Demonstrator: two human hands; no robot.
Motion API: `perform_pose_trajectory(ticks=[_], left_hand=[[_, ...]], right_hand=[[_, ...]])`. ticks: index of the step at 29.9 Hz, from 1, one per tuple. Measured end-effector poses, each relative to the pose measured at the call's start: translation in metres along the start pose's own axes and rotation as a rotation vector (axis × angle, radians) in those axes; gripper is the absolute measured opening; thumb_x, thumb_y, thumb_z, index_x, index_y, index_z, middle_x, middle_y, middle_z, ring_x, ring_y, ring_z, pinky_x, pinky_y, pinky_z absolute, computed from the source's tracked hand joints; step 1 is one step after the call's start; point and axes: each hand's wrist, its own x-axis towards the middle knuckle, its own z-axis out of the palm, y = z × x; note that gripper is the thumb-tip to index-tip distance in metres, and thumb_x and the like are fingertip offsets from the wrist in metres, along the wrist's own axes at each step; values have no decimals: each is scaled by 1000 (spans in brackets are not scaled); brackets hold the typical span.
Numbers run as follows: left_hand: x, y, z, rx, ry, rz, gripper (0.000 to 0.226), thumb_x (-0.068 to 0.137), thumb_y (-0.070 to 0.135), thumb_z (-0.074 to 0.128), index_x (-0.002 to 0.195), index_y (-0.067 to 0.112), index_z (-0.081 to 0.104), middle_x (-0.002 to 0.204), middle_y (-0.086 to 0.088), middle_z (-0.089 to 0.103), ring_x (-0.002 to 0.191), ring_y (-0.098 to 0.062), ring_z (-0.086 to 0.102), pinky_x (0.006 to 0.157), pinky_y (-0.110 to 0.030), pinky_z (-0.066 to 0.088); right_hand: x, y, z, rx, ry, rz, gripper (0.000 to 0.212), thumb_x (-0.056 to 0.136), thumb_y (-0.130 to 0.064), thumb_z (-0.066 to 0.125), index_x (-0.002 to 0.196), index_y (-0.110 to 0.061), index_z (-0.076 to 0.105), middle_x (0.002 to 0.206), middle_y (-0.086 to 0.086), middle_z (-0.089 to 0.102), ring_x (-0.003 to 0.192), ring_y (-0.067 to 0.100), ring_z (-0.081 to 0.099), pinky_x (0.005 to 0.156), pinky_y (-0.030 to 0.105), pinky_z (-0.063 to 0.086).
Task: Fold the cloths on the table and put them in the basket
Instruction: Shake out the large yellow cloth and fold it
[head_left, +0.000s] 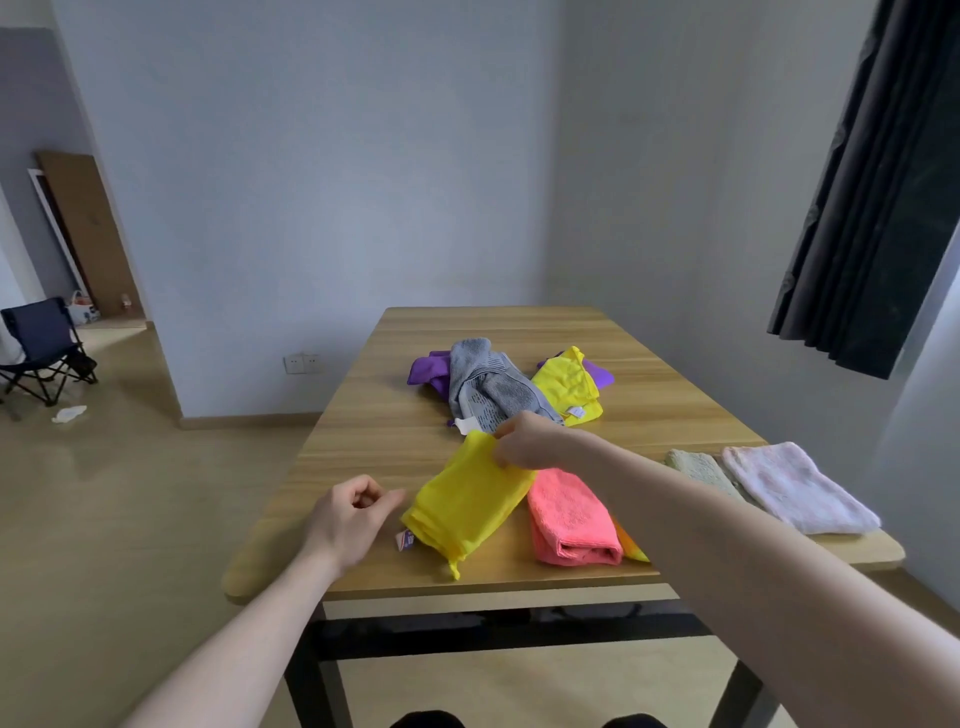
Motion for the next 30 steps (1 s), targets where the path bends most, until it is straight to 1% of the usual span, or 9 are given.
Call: perform_pose_trajectory(ticks=[2, 4, 6, 8, 11, 14, 20, 25, 30], left_hand=[[-1, 1, 0, 28, -10, 8, 54, 70, 72, 59, 68, 18, 63, 63, 3, 61, 67, -18, 55, 62, -34, 40], [-3, 2, -1, 44, -14, 13, 51, 72, 70, 59, 66, 19, 62, 61, 5, 59, 66, -18, 54, 62, -34, 39], [-4, 3, -1, 50, -21, 18, 48, 73, 68, 60, 64, 20, 60, 59, 6, 57, 66, -18, 53, 62, -34, 38], [-5, 4, -1, 56, -21, 14, 47, 73, 68, 60, 65, 21, 60, 59, 7, 57, 67, -18, 53, 62, -34, 39], [-6, 6, -2, 64, -38, 10, 46, 72, 69, 58, 71, 24, 67, 66, 8, 64, 74, -18, 60, 66, -36, 46], [-6, 7, -5, 68, -64, 9, 46, 71, 73, 56, 83, 32, 74, 79, 11, 72, 84, -14, 66, 77, -40, 54], [-16, 16, -9, 73, -176, 10, 47, 71, 74, 55, 93, 39, 77, 93, 21, 74, 96, -5, 66, 90, -38, 54], [-1, 40, -5, 109, -289, -89, 60, 67, 80, 58, 101, 34, 76, 103, 14, 75, 102, -10, 66, 96, -37, 51], [9, 72, 22, 448, -356, -65, 53, 92, 35, 65, 141, 23, 50, 135, -3, 61, 116, -19, 60, 96, -29, 48]], right_hand=[[1, -4, -1, -76, -14, -47, 35, 88, -12, 45, 112, -10, 71, 110, 9, 69, 103, 29, 65, 80, 36, 56], [3, -8, 3, -187, 4, -75, 22, 86, -9, 41, 79, -14, 61, 83, 4, 58, 87, 30, 54, 68, 31, 44], [5, -10, 8, -300, 10, -89, 18, 86, -8, 42, 71, -16, 49, 78, 2, 52, 89, 30, 50, 86, 38, 37], [6, -9, 16, -400, 7, -117, 16, 88, -9, 43, 87, -15, 58, 93, 5, 59, 100, 32, 53, 105, 49, 32], [7, -5, 24, -425, 2, -184, 42, 90, -12, 48, 130, -20, 60, 127, 7, 61, 125, 32, 51, 108, 50, 31], [2, 9, 23, -360, 66, -238, 50, 96, -27, 55, 145, -25, 48, 145, 4, 52, 137, 30, 44, 110, 48, 37], [-31, 71, 3, -394, 218, -251, 58, 97, -38, 55, 152, -29, 39, 160, -3, 34, 146, 28, 30, 117, 48, 30], [-56, 130, -26, -326, 276, -151, 58, 93, -36, 56, 149, -33, 44, 161, -5, 33, 149, 25, 24, 120, 47, 26], [-62, 173, -24, -321, 287, -10, 65, 94, -59, 53, 153, -36, 38, 165, -3, 27, 153, 25, 18, 122, 50, 20]])
